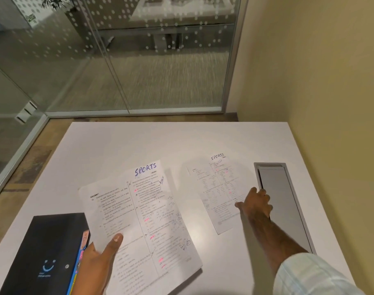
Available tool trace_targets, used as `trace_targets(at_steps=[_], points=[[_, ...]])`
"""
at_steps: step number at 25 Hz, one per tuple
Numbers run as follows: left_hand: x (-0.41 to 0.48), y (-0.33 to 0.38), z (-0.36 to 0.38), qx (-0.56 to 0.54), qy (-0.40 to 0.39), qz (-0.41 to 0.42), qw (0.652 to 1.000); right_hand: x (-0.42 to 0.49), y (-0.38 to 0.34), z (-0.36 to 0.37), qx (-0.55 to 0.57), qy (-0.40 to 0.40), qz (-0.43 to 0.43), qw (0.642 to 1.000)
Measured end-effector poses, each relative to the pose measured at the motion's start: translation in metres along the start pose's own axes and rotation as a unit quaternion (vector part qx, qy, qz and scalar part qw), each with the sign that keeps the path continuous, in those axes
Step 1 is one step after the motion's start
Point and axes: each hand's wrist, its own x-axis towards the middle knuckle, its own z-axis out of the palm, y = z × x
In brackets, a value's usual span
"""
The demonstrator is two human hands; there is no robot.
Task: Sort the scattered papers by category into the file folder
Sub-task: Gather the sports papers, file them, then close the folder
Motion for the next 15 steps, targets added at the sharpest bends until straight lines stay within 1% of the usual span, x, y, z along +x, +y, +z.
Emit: trace_targets(at_steps=[5,7,9,12,15], points=[[0.000,0.007,-0.001,-0.034,-0.027,-0.002,0.999,-0.008,0.000,-0.006,-0.043,-0.033,-0.002,0.999],[-0.001,0.009,0.000,-0.040,-0.029,0.006,0.999,-0.015,0.001,-0.008,-0.034,-0.046,-0.004,0.998],[0.000,0.007,0.000,-0.031,-0.027,-0.002,0.999,-0.025,0.003,-0.005,0.001,-0.045,0.004,0.999],[0.002,0.002,0.001,-0.003,-0.025,0.000,1.000,-0.042,0.008,0.005,0.077,-0.032,0.037,0.996],[0.003,0.002,0.004,-0.020,-0.044,0.004,0.999,-0.050,0.014,0.015,0.177,-0.050,0.039,0.982]])
